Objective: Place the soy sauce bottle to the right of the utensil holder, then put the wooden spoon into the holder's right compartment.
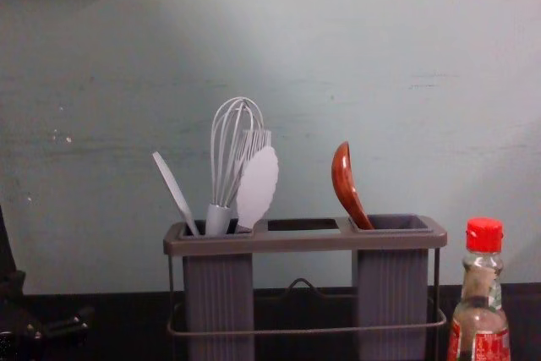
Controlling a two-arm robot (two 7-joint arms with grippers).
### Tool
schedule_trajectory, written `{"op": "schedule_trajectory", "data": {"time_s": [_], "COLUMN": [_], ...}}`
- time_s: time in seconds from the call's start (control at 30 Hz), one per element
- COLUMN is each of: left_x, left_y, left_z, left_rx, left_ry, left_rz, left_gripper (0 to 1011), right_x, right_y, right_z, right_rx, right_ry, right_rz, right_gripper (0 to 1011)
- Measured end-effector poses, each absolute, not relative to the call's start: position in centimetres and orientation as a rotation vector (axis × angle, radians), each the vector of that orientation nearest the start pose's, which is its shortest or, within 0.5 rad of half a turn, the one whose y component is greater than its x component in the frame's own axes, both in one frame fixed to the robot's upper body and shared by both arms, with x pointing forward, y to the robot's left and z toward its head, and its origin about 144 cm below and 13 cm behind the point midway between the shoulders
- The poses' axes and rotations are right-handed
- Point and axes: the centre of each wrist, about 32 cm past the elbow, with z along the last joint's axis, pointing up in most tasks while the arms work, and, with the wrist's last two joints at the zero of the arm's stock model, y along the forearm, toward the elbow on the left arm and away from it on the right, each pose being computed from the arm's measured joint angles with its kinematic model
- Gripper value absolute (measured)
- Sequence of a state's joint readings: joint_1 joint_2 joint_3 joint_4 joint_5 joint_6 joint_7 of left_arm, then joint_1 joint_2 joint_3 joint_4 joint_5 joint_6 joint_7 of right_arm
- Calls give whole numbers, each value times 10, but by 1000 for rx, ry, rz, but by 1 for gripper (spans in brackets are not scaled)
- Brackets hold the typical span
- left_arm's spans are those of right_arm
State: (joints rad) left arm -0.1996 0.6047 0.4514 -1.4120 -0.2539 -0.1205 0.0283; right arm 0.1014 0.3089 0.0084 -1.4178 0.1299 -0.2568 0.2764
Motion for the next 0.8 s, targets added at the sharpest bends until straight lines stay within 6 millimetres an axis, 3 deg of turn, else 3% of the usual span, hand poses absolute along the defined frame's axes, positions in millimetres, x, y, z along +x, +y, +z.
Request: {"op": "schedule_trajectory", "data": {"time_s": [0.8], "left_x": [489], "left_y": [310], "left_z": [1140], "left_rx": [305], "left_ry": [-285], "left_rz": [1248], "left_gripper": [1011], "right_x": [482], "right_y": [-336], "right_z": [1140], "right_rx": [-41], "right_ry": [-266], "right_rz": [-1309], "right_gripper": [1003]}}
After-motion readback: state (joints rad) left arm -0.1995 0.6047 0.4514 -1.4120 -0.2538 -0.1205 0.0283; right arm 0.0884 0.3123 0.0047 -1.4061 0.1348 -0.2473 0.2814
